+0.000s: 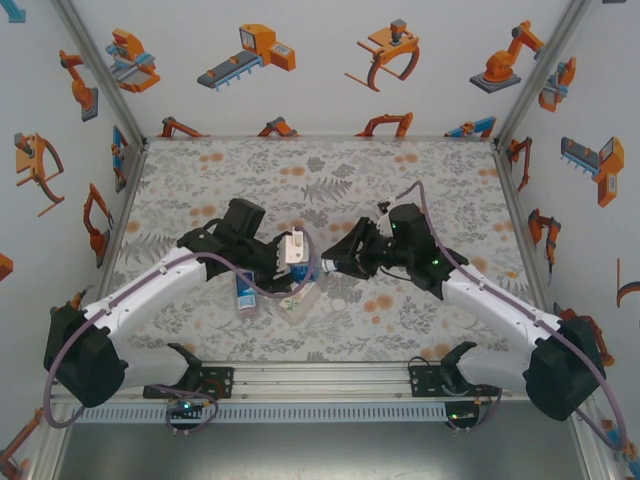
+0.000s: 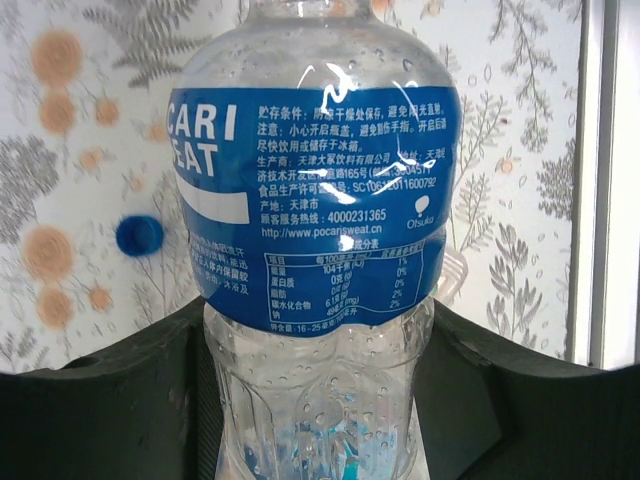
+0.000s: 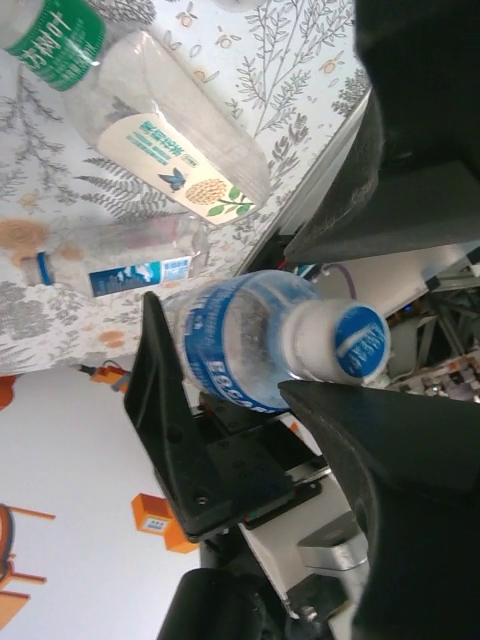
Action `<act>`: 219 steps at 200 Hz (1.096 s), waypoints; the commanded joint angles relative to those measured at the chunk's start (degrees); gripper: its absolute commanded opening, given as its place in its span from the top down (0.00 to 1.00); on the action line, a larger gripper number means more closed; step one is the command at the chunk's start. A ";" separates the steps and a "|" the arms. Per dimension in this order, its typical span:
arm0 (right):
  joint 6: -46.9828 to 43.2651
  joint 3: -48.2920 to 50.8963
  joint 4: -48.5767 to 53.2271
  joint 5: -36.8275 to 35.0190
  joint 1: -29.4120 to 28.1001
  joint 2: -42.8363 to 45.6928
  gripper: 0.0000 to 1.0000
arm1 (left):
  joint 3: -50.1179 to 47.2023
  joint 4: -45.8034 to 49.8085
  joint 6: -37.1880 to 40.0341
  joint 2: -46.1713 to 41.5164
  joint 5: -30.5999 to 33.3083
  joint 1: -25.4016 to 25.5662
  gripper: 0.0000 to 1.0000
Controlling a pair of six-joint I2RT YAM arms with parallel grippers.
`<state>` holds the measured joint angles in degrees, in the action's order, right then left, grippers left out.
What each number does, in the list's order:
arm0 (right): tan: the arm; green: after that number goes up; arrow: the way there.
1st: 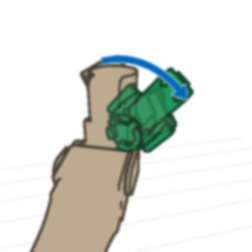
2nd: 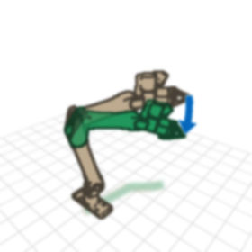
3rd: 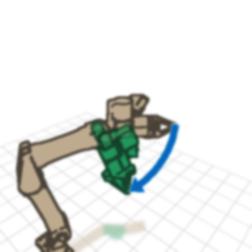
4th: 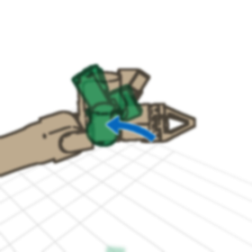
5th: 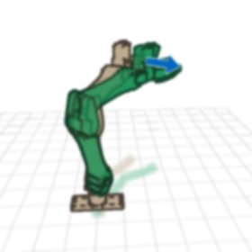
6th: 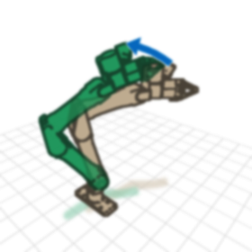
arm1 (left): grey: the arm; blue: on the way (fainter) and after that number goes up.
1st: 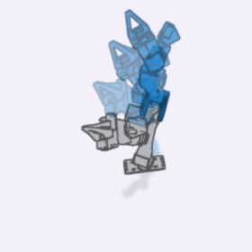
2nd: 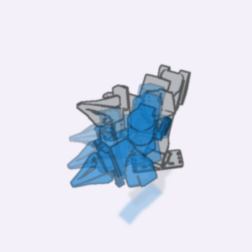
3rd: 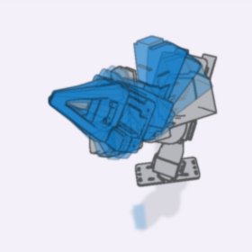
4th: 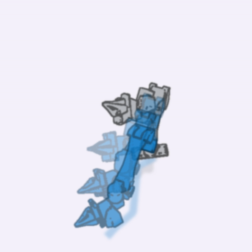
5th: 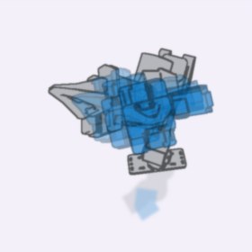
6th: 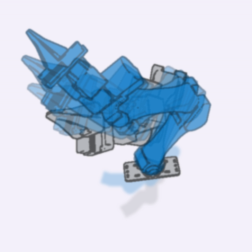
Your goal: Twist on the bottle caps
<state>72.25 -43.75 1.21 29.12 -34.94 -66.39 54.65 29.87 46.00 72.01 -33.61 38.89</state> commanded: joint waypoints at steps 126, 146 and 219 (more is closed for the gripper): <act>-85.70 -3.31 4.72 21.88 4.67 16.55 0.46 | 2.66 1.18 3.70 1.80 -11.77 0.05 1.00; -91.77 -0.91 2.73 22.76 3.60 17.11 0.46 | 3.00 1.85 3.81 2.08 -12.06 0.13 1.00; -93.89 3.17 -5.42 20.36 -0.33 14.40 0.49 | 3.56 2.69 4.45 3.19 -13.49 0.04 1.00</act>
<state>-19.00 -40.95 0.78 48.82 -34.26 -51.20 56.27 30.96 48.58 74.65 -44.12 38.96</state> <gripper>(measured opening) 0.524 0.593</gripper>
